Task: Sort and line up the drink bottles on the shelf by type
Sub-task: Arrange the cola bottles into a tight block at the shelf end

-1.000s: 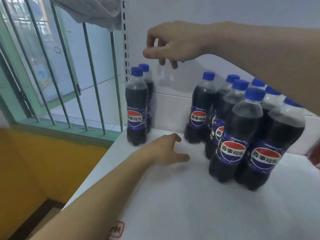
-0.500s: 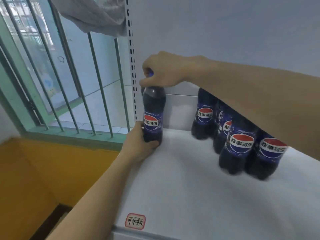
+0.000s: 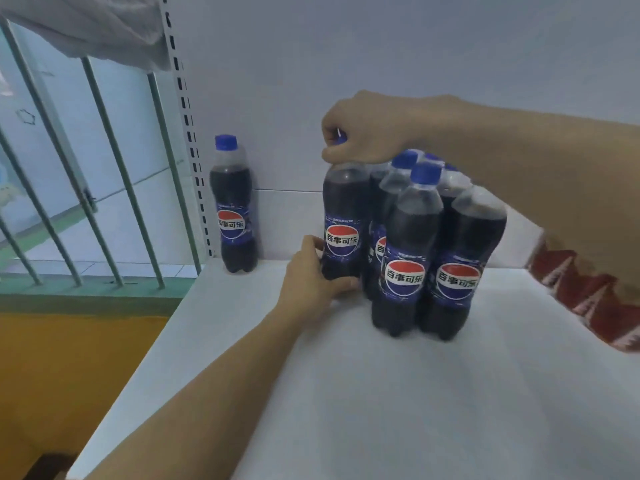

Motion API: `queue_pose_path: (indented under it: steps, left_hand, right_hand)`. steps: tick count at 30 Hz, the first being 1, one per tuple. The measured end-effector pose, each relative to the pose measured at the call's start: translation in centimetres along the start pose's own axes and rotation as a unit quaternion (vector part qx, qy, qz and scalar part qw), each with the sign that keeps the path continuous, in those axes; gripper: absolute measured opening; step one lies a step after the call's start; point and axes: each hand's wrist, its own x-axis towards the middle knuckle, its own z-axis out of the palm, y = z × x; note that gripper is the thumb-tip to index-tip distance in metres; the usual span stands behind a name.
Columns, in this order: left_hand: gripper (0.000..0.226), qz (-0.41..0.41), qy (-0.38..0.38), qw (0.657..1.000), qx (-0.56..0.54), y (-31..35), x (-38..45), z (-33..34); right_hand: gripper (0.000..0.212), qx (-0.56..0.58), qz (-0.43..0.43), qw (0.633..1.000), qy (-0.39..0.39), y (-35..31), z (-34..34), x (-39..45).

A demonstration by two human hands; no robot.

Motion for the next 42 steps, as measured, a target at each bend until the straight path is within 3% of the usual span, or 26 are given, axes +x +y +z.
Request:
queue_pose_path:
  steps: [12, 15, 19, 24, 29, 32, 36, 42]
  left_hand:
    - [0.073, -0.006, -0.012, 0.999, 0.037, -0.5, -0.2, 1.5]
    - [0.083, -0.011, -0.011, 0.998, 0.067, -0.5, -0.4, 1.1]
    - [0.094, -0.026, -0.01, 0.995, 0.098, -1.1, -1.1, -1.5]
    - [0.076, -0.077, 0.091, 0.991, 0.066, -3.7, -2.5, -7.9]
    - [0.098, -0.134, 0.139, 0.981, 0.02, -5.5, -2.8, -11.1]
    - [0.1, -0.112, 0.127, 0.985, 0.028, -5.3, -2.8, -10.9]
    - [0.085, -0.045, 0.099, 0.994, 0.029, -4.0, -3.1, -9.7]
    - [0.082, 0.04, -0.009, 0.999, 0.012, -0.1, -6.0, -4.6]
  right_hand:
    - [0.029, -0.068, 0.041, 0.991, -0.108, 0.1, -0.4, 0.7]
    - [0.041, -0.063, 0.026, 0.994, -0.089, -2.0, -1.1, 2.6]
    - [0.06, 0.055, -0.023, 0.998, -0.035, -6.4, -0.8, 6.6]
    - [0.031, 0.126, -0.042, 0.991, 0.013, -10.5, 2.5, 9.6]
    - [0.016, 0.133, -0.076, 0.987, 0.056, -11.6, 2.3, 8.8]
    - [0.009, 0.142, -0.075, 0.983, 0.087, -10.8, 1.1, 7.0]
    - [0.021, 0.164, -0.037, 0.977, 0.133, -8.9, -1.3, 3.4]
    - [0.019, 0.148, 0.004, 0.984, 0.098, -6.6, -4.2, -2.4]
